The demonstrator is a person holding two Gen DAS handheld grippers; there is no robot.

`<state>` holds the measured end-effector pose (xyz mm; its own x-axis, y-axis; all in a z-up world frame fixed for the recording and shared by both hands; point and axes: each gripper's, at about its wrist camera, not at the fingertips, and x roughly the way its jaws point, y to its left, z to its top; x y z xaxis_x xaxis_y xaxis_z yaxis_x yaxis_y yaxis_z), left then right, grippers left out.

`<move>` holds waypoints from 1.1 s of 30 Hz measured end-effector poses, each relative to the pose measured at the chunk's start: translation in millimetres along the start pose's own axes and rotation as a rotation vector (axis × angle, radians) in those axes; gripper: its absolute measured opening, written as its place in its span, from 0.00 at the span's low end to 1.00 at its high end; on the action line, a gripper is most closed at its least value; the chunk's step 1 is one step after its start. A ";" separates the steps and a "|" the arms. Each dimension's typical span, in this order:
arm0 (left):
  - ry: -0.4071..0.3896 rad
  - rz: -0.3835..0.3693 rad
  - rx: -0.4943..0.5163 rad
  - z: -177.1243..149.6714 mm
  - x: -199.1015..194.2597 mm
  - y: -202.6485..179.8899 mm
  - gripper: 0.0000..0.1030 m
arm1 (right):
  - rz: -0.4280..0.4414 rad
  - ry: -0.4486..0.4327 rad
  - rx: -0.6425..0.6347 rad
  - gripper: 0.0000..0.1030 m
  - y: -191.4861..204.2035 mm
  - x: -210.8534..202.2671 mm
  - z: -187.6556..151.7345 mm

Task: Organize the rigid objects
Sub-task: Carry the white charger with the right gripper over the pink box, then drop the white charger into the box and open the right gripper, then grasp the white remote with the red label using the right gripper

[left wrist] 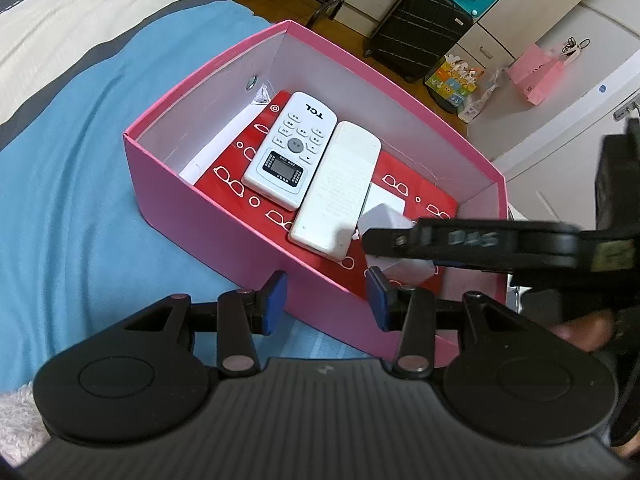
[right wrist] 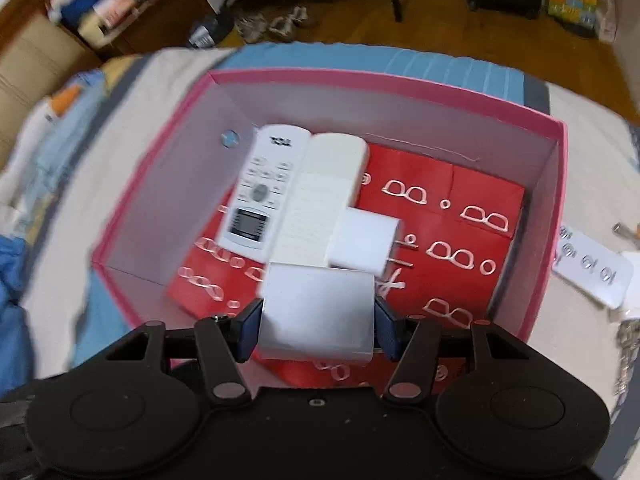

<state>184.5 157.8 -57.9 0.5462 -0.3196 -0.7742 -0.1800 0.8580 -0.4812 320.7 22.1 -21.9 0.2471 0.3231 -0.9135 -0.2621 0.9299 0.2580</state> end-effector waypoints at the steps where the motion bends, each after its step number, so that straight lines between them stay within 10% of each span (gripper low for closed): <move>1: 0.002 -0.002 -0.002 0.4 0.1 1.0 0.41 | -0.052 0.002 -0.039 0.60 7.2 3.5 -0.8; 4: 0.006 -0.012 -0.011 0.9 0.4 2.4 0.41 | -0.182 0.004 -0.139 0.60 19.9 12.4 -0.7; 8: 0.006 -0.014 -0.012 0.8 0.4 3.4 0.41 | -0.108 0.028 -0.053 0.60 6.5 13.4 5.9; 20: -0.005 0.007 0.005 0.9 -0.7 -2.6 0.41 | -0.022 -0.280 -0.103 0.64 -22.8 -117.0 -24.9; 33: -0.015 0.047 0.026 0.4 -3.0 -10.6 0.41 | -0.189 -0.351 -0.126 0.67 -125.9 -197.7 -89.2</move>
<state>185.1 149.9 -50.3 0.5502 -0.2730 -0.7891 -0.1845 0.8819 -0.4337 221.6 -174.5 98.2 0.5994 0.2093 -0.7726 -0.2881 0.9569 0.0358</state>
